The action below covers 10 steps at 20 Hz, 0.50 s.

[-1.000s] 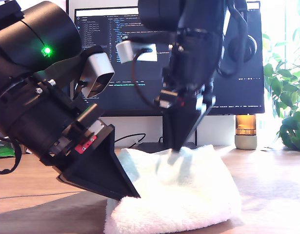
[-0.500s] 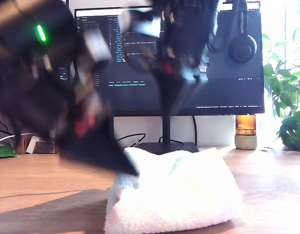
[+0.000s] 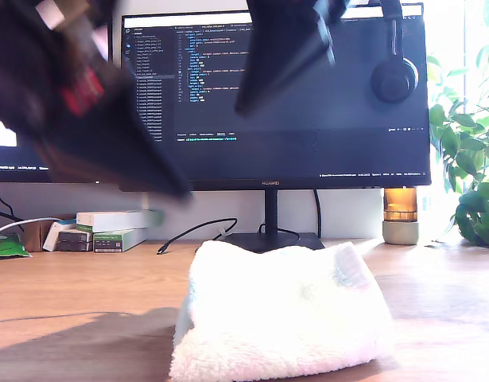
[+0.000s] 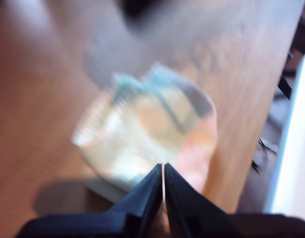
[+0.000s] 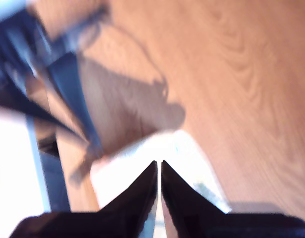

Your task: Fold the tea towel to a neat square and place it to the right

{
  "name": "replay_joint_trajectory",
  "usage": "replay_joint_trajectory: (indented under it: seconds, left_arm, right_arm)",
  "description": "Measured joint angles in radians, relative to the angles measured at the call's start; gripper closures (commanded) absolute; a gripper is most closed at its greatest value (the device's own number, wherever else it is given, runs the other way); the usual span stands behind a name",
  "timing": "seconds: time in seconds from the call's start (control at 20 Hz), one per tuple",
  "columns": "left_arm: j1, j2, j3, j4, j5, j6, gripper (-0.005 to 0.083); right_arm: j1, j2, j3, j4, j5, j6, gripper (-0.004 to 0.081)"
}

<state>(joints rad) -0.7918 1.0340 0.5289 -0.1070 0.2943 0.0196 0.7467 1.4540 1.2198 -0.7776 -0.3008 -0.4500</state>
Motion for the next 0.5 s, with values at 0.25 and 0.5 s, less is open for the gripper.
replay_joint_trajectory:
  seconds: [0.25, 0.5]
  left_arm:
    - [0.008, -0.171, -0.026, 0.011, -0.028, 0.003, 0.0793]
    - [0.007, -0.32, -0.174, 0.016, -0.032, -0.008, 0.0793]
  right_arm:
    - [-0.002, -0.087, -0.197, 0.187, -0.027, -0.047, 0.0781]
    - [-0.016, -0.084, -0.337, 0.277, -0.087, -0.2, 0.0781]
